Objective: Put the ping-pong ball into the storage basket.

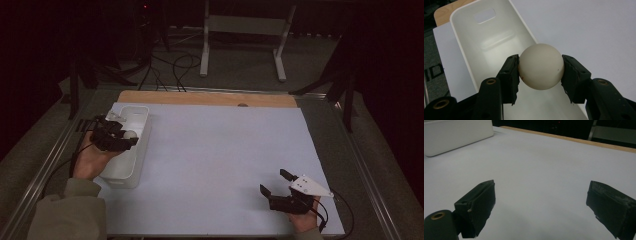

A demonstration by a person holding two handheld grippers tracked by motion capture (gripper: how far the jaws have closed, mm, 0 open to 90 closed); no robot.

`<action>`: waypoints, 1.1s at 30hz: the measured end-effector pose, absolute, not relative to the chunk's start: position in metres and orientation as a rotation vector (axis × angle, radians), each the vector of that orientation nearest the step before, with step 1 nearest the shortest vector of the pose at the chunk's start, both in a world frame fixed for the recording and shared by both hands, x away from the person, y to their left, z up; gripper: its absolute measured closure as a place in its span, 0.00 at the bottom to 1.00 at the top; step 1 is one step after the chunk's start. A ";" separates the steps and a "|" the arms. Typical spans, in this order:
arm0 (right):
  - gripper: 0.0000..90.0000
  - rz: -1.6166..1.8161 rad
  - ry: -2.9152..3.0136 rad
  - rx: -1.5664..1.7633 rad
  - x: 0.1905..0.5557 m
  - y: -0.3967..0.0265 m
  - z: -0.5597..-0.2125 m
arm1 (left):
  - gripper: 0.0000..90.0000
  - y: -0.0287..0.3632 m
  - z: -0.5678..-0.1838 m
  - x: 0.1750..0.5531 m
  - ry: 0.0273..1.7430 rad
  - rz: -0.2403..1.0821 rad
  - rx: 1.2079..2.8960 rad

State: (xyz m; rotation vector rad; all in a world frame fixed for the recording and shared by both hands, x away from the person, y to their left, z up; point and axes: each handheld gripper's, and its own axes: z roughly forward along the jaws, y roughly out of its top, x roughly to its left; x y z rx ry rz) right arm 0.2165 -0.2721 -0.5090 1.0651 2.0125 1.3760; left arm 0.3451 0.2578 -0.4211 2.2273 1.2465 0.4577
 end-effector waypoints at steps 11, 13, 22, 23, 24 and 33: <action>0.09 1.376 2.013 1.067 0.217 -0.272 -0.509 | 0.57 0.261 -0.425 0.345 1.259 0.451 2.237; 0.09 1.376 2.014 1.066 0.217 -0.272 -0.509 | 0.57 0.262 -0.426 0.345 1.261 0.449 2.240; 0.09 1.375 2.014 1.066 0.217 -0.272 -0.509 | 0.57 0.264 -0.427 0.345 1.278 0.465 2.247; 0.09 1.375 2.014 1.066 0.217 -0.272 -0.509 | 0.57 0.264 -0.427 0.345 1.278 0.465 2.247; 0.09 1.376 2.014 1.066 0.217 -0.272 -0.509 | 0.57 0.265 -0.428 0.345 1.280 0.465 2.248; 0.09 1.376 2.013 1.068 0.217 -0.272 -0.509 | 0.57 0.267 -0.429 0.344 1.289 0.468 2.244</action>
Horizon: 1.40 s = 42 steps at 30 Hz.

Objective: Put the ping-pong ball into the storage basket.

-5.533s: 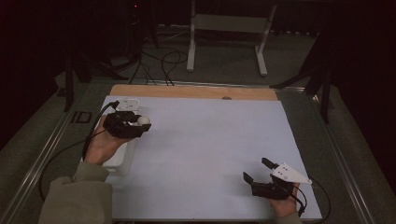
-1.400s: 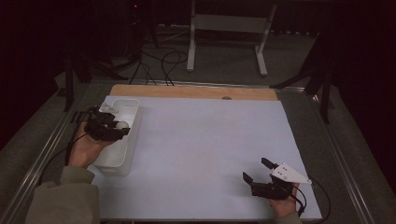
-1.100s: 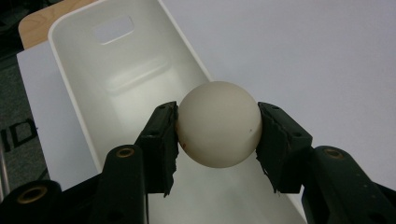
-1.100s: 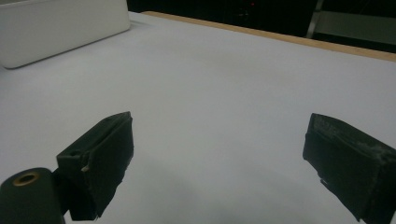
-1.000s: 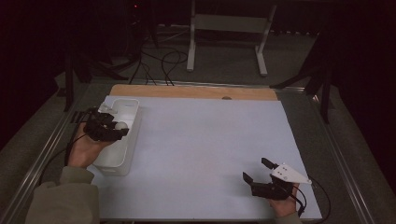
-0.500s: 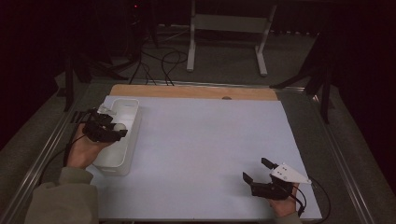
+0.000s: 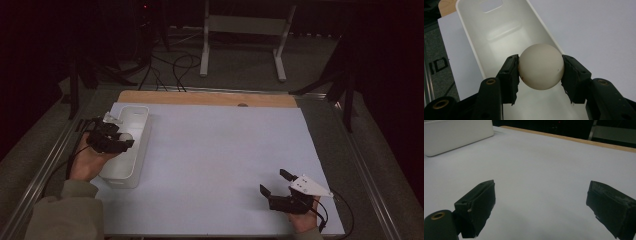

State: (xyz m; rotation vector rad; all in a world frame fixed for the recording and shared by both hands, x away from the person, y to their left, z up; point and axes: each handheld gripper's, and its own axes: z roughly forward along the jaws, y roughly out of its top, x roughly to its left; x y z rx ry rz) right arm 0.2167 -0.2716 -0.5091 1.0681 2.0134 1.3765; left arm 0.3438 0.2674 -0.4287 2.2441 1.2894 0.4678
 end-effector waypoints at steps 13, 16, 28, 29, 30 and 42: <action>0.09 1.377 2.015 1.066 0.217 -0.271 -0.509 | 0.03 0.270 -0.428 0.346 1.363 0.457 2.191; 0.09 1.374 2.016 1.065 0.217 -0.271 -0.509 | 0.01 0.271 -0.428 0.346 1.367 0.461 2.195; 0.09 1.374 2.015 1.065 0.217 -0.271 -0.509 | 0.00 0.267 -0.427 0.344 1.326 0.471 2.192; 0.09 1.375 2.015 1.065 0.216 -0.271 -0.509 | 0.00 0.266 -0.427 0.344 1.324 0.472 2.189; 0.09 1.375 2.015 1.066 0.216 -0.271 -0.509 | 0.00 0.265 -0.427 0.344 1.318 0.475 2.188; 0.09 1.375 2.013 1.070 0.217 -0.271 -0.509 | 0.00 0.262 -0.424 0.342 1.277 0.485 2.169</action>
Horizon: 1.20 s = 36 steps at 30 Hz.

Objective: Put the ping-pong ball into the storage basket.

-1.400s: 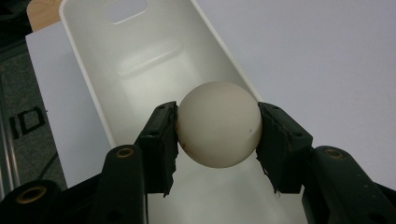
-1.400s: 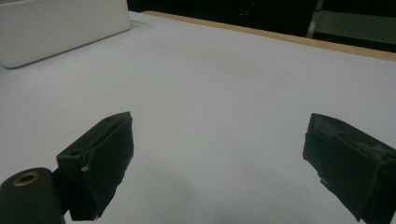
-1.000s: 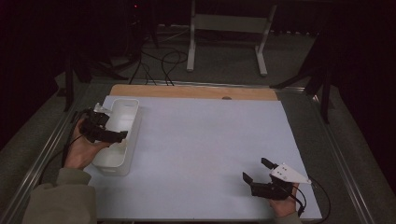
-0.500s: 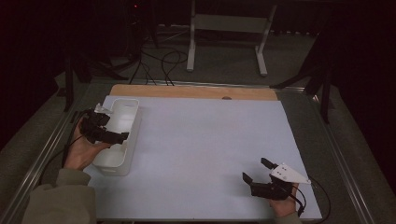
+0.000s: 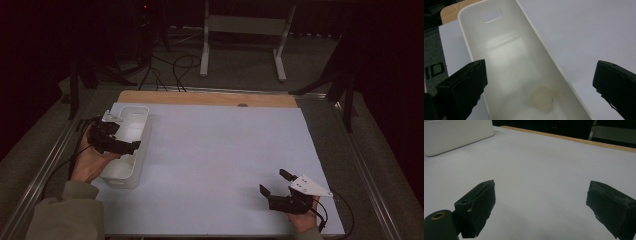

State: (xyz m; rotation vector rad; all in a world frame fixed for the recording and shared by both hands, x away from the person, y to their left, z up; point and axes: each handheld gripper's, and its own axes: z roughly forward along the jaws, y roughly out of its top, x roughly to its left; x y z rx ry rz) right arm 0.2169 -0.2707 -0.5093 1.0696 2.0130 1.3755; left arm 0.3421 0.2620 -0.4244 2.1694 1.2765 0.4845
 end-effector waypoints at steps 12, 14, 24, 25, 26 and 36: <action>0.09 1.376 2.014 1.068 0.217 -0.271 -0.509 | 0.00 0.255 -0.424 0.339 1.223 0.485 2.149; 0.09 1.376 2.014 1.067 0.217 -0.271 -0.509 | 0.00 0.255 -0.425 0.338 1.214 0.484 2.148; 0.09 1.377 2.013 1.066 0.217 -0.271 -0.509 | 0.00 0.247 -0.427 0.332 1.137 0.497 2.117; 0.09 1.377 2.013 1.066 0.217 -0.271 -0.509 | 0.00 0.246 -0.427 0.332 1.130 0.499 2.115; 0.09 1.377 2.013 1.066 0.217 -0.271 -0.509 | 0.00 0.245 -0.427 0.331 1.120 0.496 2.109; 0.09 1.379 2.011 1.067 0.217 -0.271 -0.509 | 0.00 0.237 -0.429 0.324 1.053 0.486 2.063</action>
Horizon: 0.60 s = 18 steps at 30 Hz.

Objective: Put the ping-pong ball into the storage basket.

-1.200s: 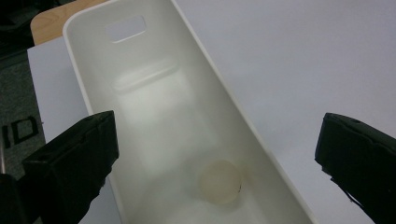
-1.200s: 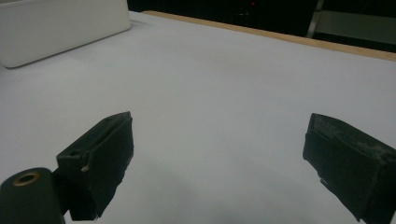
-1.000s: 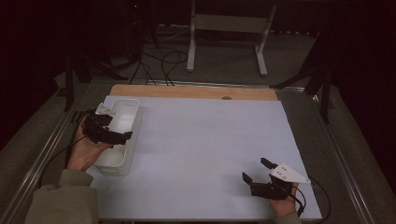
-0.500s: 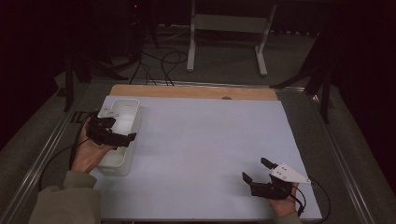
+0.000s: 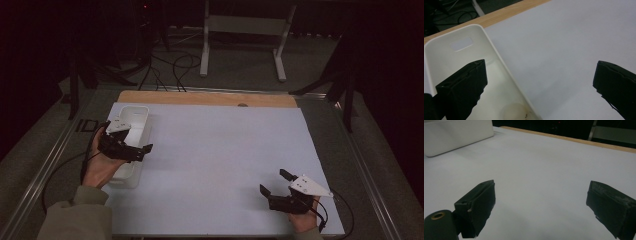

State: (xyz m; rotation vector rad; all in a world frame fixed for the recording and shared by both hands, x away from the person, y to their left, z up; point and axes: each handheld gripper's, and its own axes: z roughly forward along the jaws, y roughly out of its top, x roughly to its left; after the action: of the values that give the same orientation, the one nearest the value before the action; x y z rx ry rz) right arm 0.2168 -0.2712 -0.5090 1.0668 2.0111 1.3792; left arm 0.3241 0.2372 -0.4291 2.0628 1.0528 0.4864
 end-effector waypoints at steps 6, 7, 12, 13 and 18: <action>0.09 1.378 2.011 1.064 0.217 -0.271 -0.509 | 0.00 0.233 -0.435 0.320 1.036 0.479 2.041; 0.09 1.378 2.011 1.064 0.217 -0.271 -0.509 | 0.00 0.232 -0.436 0.319 1.031 0.480 2.039; 0.09 1.377 2.012 1.062 0.217 -0.271 -0.509 | 0.00 0.229 -0.438 0.314 1.002 0.482 2.027; 0.09 1.377 2.013 1.062 0.217 -0.271 -0.509 | 0.00 0.229 -0.438 0.313 0.993 0.479 2.014; 0.09 1.381 2.012 1.062 0.217 -0.271 -0.509 | 0.00 0.225 -0.443 0.304 0.963 0.481 1.997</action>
State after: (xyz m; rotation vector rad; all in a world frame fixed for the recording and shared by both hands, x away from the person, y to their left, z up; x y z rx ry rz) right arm 0.2174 -0.2708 -0.5087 1.0619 2.0120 1.3808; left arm 0.3044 0.2253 -0.4429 1.9971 0.9625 0.4805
